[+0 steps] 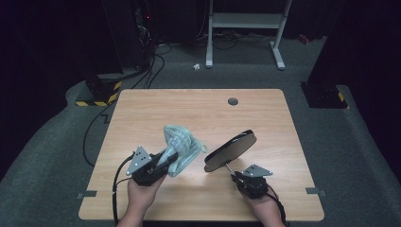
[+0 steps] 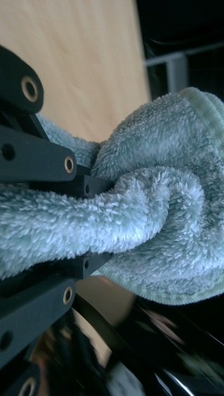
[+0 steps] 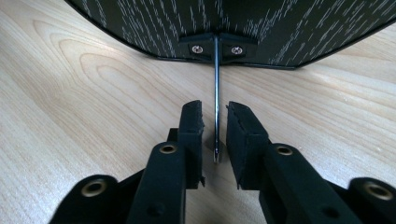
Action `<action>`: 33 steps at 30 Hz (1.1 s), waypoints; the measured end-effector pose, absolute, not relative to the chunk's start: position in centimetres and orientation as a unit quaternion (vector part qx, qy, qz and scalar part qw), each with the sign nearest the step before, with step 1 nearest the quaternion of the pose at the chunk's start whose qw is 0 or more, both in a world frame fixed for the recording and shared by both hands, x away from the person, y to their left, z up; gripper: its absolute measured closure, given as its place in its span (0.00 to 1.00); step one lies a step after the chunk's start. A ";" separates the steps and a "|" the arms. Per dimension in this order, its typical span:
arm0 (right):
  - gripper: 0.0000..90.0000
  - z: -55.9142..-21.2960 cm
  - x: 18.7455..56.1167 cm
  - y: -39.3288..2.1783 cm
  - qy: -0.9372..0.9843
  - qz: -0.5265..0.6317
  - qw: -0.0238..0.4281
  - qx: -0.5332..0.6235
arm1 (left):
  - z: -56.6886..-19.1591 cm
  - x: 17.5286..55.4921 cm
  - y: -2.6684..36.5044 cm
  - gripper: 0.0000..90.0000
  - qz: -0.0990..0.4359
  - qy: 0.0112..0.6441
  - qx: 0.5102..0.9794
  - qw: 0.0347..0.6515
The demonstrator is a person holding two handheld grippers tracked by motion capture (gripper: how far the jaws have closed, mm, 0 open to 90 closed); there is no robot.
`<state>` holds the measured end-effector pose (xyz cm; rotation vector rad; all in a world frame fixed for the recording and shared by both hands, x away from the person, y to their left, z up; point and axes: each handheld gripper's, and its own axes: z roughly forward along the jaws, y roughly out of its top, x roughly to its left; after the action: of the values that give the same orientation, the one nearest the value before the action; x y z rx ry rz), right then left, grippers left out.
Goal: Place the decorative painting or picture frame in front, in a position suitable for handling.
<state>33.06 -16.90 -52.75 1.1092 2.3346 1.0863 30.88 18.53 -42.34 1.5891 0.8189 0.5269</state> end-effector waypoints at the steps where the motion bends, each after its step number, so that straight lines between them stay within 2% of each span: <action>1: 0.88 -52.8 33.0 -16.9 0.822 0.380 0.167 0.391 | -41.6 30.7 18.2 0.79 0.229 0.345 0.682 0.603; 5: 0.94 -52.8 33.0 -16.7 0.825 0.373 0.171 0.389 | -38.0 30.3 15.3 0.79 0.239 0.301 0.675 0.629; 9: 0.95 -52.8 32.9 -16.6 0.828 0.372 0.169 0.384 | -36.0 30.2 12.3 0.79 0.239 0.272 0.679 0.639; 16: 0.94 -52.8 32.9 -16.5 0.828 0.371 0.167 0.386 | -34.3 31.1 8.4 0.78 0.234 0.240 0.690 0.641; 23: 0.95 -52.8 33.0 -16.4 0.829 0.369 0.170 0.384 | -33.1 32.2 4.4 0.79 0.241 0.220 0.718 0.615; 25: 0.96 -52.8 33.0 -16.4 0.830 0.368 0.172 0.383 | -33.5 32.6 3.2 0.79 0.248 0.217 0.739 0.588; 33: 0.97 -52.8 32.9 -16.4 0.832 0.363 0.175 0.382 | -35.4 31.8 5.1 0.79 0.249 0.228 0.738 0.584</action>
<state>32.95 -16.35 -52.83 1.0812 2.3559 1.0290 31.80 5.08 -35.39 1.7219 0.5318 0.5814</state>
